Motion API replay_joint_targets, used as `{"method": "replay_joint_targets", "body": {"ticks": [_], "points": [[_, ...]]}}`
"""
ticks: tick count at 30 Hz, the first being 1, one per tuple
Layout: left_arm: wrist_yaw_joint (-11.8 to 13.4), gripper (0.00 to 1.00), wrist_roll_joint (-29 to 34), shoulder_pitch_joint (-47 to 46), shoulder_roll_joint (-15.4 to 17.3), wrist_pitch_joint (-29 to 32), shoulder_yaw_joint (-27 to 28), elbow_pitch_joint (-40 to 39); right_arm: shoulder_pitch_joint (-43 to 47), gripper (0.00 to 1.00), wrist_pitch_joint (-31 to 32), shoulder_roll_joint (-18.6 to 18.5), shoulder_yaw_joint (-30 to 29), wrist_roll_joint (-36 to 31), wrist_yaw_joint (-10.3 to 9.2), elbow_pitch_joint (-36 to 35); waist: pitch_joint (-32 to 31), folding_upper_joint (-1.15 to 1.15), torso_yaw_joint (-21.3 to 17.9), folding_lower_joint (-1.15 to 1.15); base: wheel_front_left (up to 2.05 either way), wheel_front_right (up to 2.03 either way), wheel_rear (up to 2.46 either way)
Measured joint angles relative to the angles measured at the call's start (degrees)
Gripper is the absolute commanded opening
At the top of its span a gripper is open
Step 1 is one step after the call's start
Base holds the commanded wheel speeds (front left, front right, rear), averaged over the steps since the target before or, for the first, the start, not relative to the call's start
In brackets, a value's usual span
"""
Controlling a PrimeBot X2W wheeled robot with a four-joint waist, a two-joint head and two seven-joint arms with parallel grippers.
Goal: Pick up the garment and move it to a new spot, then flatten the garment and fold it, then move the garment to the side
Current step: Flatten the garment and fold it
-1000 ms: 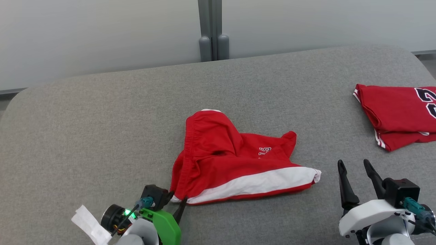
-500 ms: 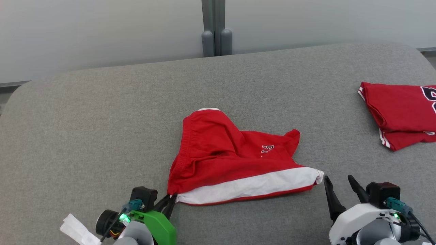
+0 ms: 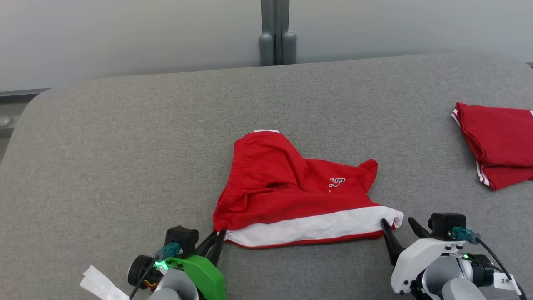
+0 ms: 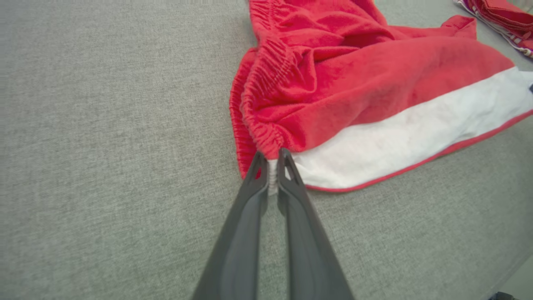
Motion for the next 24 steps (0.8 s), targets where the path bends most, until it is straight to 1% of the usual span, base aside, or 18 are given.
{"method": "replay_joint_targets", "body": {"ticks": [1, 2, 3, 4, 5, 6, 7, 8, 10, 14, 18, 22, 24], "points": [[0.02, 0.0, -0.05, 0.02, -0.02, -0.2, 0.03, -0.11, -0.36, 0.82, -0.08, -0.1, 0.23, 0.22, 0.0, 0.68, -0.05, 0.0, 0.14, 0.0, 0.0, 0.0, 0.0], [0.11, 0.0, -0.19, 0.05, -0.07, -0.37, 0.15, -0.32, -0.74, 0.71, -0.25, -0.25, 0.53, 0.51, 0.0, 1.21, -0.13, 0.0, 0.27, 0.0, 0.0, 0.0, 0.0], [0.26, 0.0, -0.53, 0.13, -0.12, -0.58, 0.36, -0.54, -1.07, 0.5, -0.42, -0.43, 0.93, 1.03, 0.0, 1.62, -0.23, 0.0, 0.38, 0.0, 0.0, 0.0, 0.0], [0.36, 0.0, -0.59, 0.22, -0.14, -0.66, 0.46, -0.75, -1.28, 0.47, -0.43, -0.54, 1.26, 1.49, 0.0, 1.94, -0.34, 0.0, 0.47, 0.0, 0.0, 0.0, 0.0], [0.44, 0.0, -0.81, 0.34, -0.14, -0.65, 0.55, -0.94, -1.54, 0.38, -0.48, -0.67, 1.72, 1.8, 0.0, 2.32, -0.46, 0.0, 0.56, 0.0, 0.0, 0.0, 0.0], [0.49, 0.0, -0.96, 0.47, -0.15, -0.64, 0.59, -1.14, -1.79, 0.34, -0.48, -0.92, 2.32, 2.4, 0.0, 2.61, -0.59, 0.0, 0.64, 0.0, 0.0, 0.0, 0.0], [0.55, 0.0, -1.01, 0.63, -0.14, -0.6, 0.6, -1.3, -1.95, 0.24, -0.49, -1.05, 2.59, 2.96, 0.0, 2.79, -0.69, 0.0, 0.69, 0.0, 0.0, 0.0, 0.0], [0.71, 0.0, -1.08, 0.83, -0.14, -0.45, 0.64, -1.48, -2.16, 0.19, -0.48, -1.32, 2.99, 3.5, 0.0, 3.12, -0.82, 0.0, 0.73, 0.0, 0.0, 0.0, 0.0], [0.97, 0.0, -1.2, 1.11, -0.14, -0.24, 0.65, -1.97, -2.58, 0.01, -0.52, -2.25, 3.82, 4.03, 0.0, 3.93, -1.06, 0.0, 0.81, 0.0, 0.0, 0.0, 0.0], [1.27, 0.0, -2.58, 1.71, -0.43, -0.3, 1.29, -2.85, -3.36, 0.0, -2.01, -3.19, 4.44, 4.56, 0.0, 4.65, -1.6, 0.0, 0.9, 0.0, 0.0, 0.0, 0.0], [1.45, 0.0, -6.65, 3.31, -1.79, -0.47, 3.49, -4.08, -3.91, 0.0, -5.03, -3.65, 4.63, 4.5, 0.0, 4.37, -2.48, 0.0, 0.82, 0.0, 0.0, 0.0, 0.0], [1.01, 0.0, -10.5, 3.8, -2.85, -0.48, 5.68, -7.04, -4.31, 0.0, -8.73, -4.24, 4.56, 4.22, 0.0, 1.35, -3.72, 0.0, 0.6, 0.0, 0.0, 0.0, 0.0], [1.0, 0.0, -10.93, 3.6, -2.86, -0.73, 6.25, -9.04, -4.54, 0.0, -10.18, -4.43, 4.2, 3.58, 0.0, -0.92, -4.32, 0.0, 0.45, 0.0, 0.0, 0.0, 0.0]]}}
